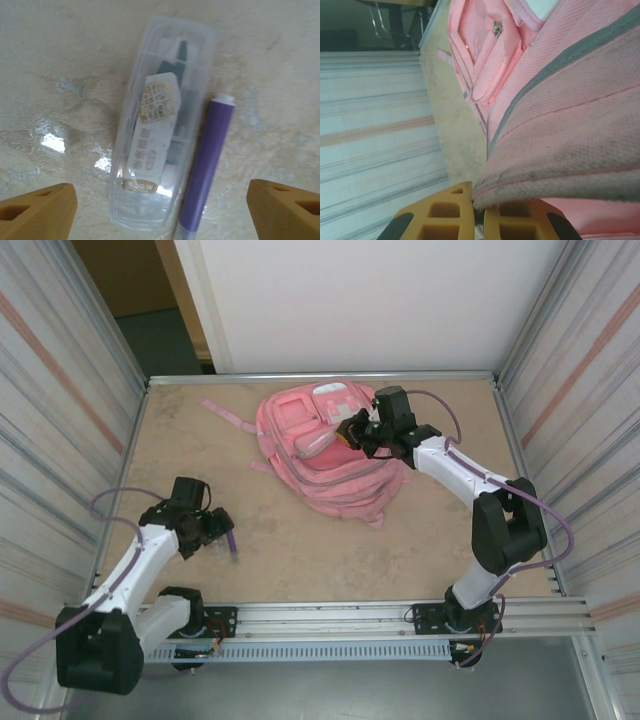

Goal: Pack books, pencil case, and school supplies into a backpack

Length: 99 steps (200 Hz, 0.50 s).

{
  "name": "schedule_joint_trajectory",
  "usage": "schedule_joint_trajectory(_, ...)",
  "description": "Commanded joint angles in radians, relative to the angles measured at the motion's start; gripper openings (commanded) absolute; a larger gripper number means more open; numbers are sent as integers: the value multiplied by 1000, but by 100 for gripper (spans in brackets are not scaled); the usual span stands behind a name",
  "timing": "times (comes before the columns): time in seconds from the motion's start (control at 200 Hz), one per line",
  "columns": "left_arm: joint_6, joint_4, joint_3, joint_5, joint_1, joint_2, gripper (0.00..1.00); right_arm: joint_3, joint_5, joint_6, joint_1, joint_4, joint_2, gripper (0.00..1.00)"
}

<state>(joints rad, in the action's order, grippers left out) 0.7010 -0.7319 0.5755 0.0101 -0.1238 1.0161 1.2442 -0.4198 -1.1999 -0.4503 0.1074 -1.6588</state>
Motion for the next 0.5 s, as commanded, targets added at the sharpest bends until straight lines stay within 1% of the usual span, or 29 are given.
schedule_joint_trajectory(0.0, 60, 40, -25, -42, 43, 60, 78, -12, -50, -9, -16, -91, 1, 3)
schedule_joint_trajectory(0.055, 78, 74, -41, -48, 73, 76, 71, -17, -46, -6, -19, -95, -1, 3)
schedule_joint_trajectory(0.17, 94, 113, -55, -80, 130, 90, 69, -20, -75, -13, -20, -91, -1, 4)
schedule_joint_trajectory(0.241, 90, 127, -53, -80, 145, 104, 66, -19, -71, 9, -24, -74, 3, 5)
schedule_joint_trajectory(0.346, 105, 138, -55, -80, 145, 141, 67, -20, -80, 12, -22, -61, 1, 5)
schedule_joint_trajectory(0.426, 106, 151, -57, -103, 145, 168, 70, -17, -92, 14, -23, -58, 3, 5)
schedule_joint_trajectory(0.491, 106, 152, -56, -102, 145, 185, 73, -15, -87, 19, -26, -48, 4, 5)
